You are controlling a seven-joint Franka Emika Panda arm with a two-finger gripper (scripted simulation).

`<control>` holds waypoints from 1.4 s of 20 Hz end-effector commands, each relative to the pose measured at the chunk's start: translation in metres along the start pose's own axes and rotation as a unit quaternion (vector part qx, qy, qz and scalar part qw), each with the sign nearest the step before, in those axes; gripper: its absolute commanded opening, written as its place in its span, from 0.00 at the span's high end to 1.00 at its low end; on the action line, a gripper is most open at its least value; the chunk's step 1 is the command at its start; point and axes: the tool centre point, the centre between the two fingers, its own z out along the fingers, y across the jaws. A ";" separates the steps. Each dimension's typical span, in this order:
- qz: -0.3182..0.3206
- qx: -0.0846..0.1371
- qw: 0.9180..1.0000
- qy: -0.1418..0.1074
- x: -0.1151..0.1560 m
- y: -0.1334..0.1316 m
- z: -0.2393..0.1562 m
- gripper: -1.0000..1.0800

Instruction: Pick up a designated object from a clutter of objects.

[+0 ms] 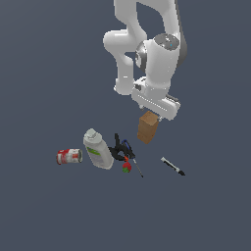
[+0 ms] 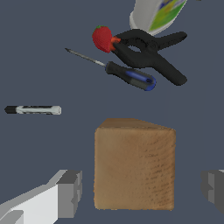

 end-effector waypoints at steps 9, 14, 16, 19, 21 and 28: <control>0.004 0.000 1.000 0.000 -0.003 0.000 0.008 0.04; 0.005 0.000 1.000 0.000 -0.004 0.001 0.027 0.04; 0.005 0.000 1.000 0.000 -0.004 0.001 0.036 0.04; 0.005 0.000 1.000 0.000 -0.004 0.001 0.046 0.04; 0.005 0.000 1.000 0.000 -0.004 0.001 0.050 0.04; 0.006 0.000 1.000 0.000 -0.004 0.001 0.052 1.00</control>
